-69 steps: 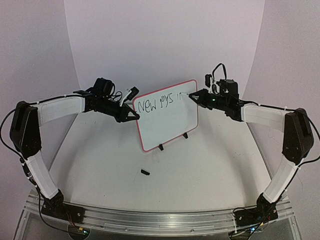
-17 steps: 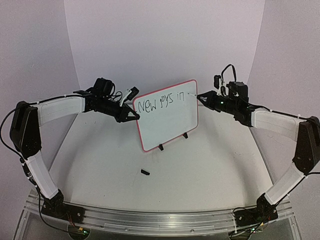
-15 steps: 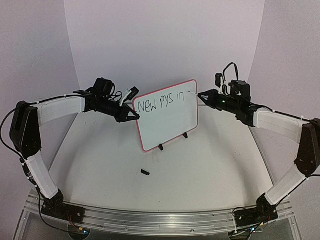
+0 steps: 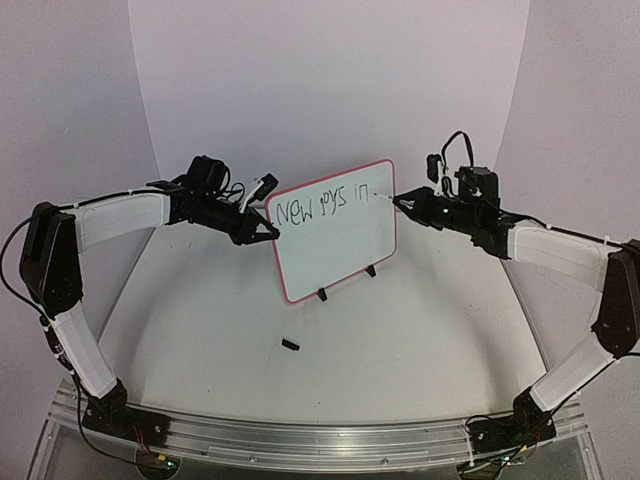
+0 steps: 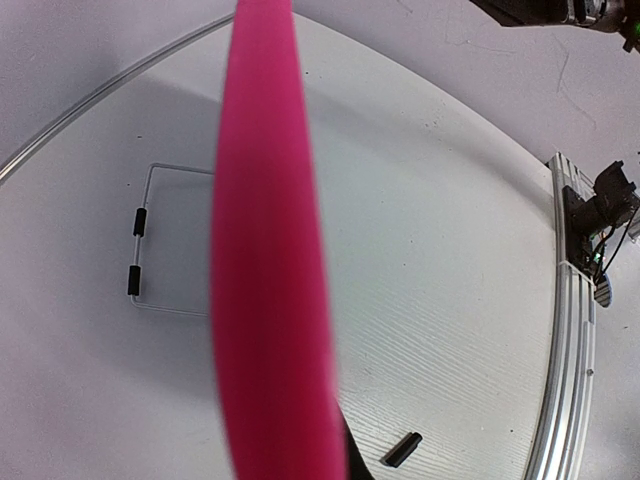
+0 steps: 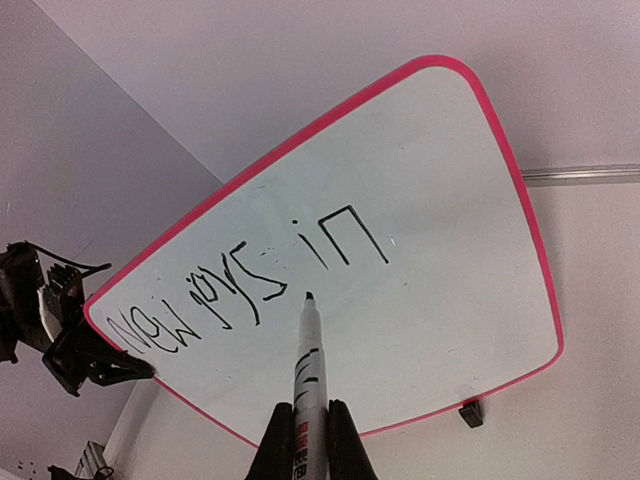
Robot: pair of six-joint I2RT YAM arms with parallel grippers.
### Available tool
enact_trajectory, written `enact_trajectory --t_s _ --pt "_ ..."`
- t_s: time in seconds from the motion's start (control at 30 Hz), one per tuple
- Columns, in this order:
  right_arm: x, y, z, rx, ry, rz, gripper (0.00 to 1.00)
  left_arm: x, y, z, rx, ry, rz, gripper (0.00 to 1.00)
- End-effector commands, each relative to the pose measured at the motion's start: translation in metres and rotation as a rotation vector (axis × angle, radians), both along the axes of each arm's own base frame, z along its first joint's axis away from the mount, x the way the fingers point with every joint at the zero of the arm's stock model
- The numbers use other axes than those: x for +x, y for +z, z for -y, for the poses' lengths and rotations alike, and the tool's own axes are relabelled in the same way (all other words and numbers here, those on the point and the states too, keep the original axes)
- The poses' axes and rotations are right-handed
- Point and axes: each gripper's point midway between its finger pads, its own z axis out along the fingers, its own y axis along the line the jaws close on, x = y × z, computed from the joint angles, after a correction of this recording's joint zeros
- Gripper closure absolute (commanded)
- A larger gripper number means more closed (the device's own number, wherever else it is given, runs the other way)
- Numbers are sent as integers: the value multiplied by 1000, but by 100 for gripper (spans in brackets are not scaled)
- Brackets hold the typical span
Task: Write a sentence on the whiteboard
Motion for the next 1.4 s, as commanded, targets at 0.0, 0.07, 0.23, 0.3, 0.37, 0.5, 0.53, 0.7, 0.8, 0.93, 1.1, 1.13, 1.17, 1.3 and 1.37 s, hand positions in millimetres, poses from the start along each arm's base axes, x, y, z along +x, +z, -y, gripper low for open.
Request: enact_trajectory --t_s 0.0,0.07,0.23,0.3,0.37,0.5,0.53,0.7,0.8,0.93,1.1,1.13,1.17,1.3,1.37 --pt "20 5 2 -23 -41 37 100 -24 -23 5 54 -50 -112 100" --pt "28 5 3 -20 -40 34 100 -24 -24 6 55 -52 -113 100" --pt "42 4 -2 -13 -22 33 100 -24 -24 6 60 -51 -109 100" --pt "45 4 -1 -14 -26 33 100 -24 -25 6 60 -51 -109 100" --pt "48 4 0 -15 -32 34 100 -24 -25 7 60 -52 -110 100" --pt "52 3 1 -14 -35 35 100 -24 -25 7 61 -53 -109 100" --pt "53 3 0 -13 -34 36 100 -24 -26 7 62 -52 -110 100" --pt "59 1 -1 -10 -30 32 100 -24 -28 7 65 -52 -113 100" --pt "62 0 -1 -9 -30 33 100 -23 -28 7 66 -52 -113 100" --pt "66 -1 1 -9 -42 32 100 -23 -30 7 68 -52 -116 100" --pt "71 -2 5 -8 -62 31 100 -23 -30 7 69 -52 -117 100" --pt "72 -3 6 -7 -65 30 100 -23 -30 7 69 -52 -117 100" --pt "73 -3 7 -5 -69 30 100 -23 -30 7 69 -53 -115 100" --pt "75 -3 13 -2 -85 30 100 -23 -31 7 69 -52 -117 100" --pt "76 -3 16 -1 -92 31 100 -23 -31 7 70 -53 -118 100"
